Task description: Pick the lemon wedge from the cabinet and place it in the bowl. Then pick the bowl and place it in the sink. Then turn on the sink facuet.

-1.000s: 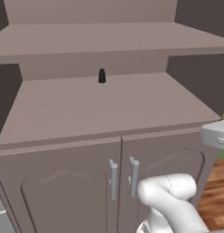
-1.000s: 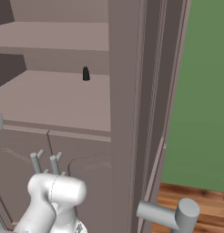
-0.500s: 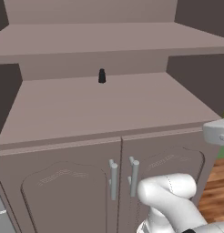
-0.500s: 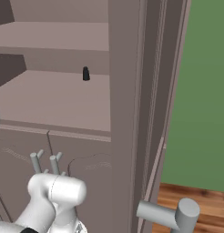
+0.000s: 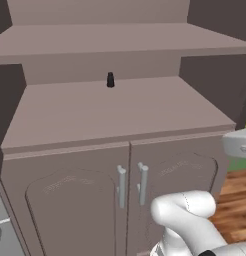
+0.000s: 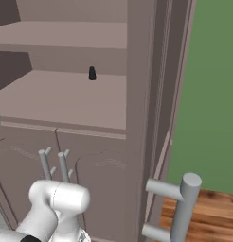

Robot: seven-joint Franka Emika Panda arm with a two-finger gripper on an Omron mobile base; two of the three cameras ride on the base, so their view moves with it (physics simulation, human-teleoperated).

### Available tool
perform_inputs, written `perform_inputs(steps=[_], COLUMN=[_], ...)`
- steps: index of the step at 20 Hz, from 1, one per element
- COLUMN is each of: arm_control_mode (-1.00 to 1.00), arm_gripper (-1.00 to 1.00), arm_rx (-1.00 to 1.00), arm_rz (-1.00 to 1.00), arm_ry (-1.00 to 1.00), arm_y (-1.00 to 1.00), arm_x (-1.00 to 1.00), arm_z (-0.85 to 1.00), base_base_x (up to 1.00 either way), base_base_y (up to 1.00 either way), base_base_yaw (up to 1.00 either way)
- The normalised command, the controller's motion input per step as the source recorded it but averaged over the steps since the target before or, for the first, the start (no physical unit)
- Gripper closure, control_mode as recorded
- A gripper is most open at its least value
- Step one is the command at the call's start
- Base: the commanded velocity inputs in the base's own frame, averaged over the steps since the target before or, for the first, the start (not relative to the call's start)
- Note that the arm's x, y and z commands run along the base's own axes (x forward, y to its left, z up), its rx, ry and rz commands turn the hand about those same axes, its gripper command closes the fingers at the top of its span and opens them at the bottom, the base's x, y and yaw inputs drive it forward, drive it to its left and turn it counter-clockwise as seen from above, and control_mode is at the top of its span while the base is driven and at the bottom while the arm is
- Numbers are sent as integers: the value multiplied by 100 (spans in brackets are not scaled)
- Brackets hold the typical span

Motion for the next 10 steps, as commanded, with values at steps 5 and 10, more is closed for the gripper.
perform_inputs(steps=[5,10], arm_control_mode=[100,100], arm_gripper=[100,100], arm_rx=[0,0], arm_rz=[0,0], arm_ry=[0,0], arm_y=[0,0], arm_x=[0,0], arm_z=[0,0], base_base_x=[-60,-39], base_base_y=[0,0], base_base_yaw=[0,0])
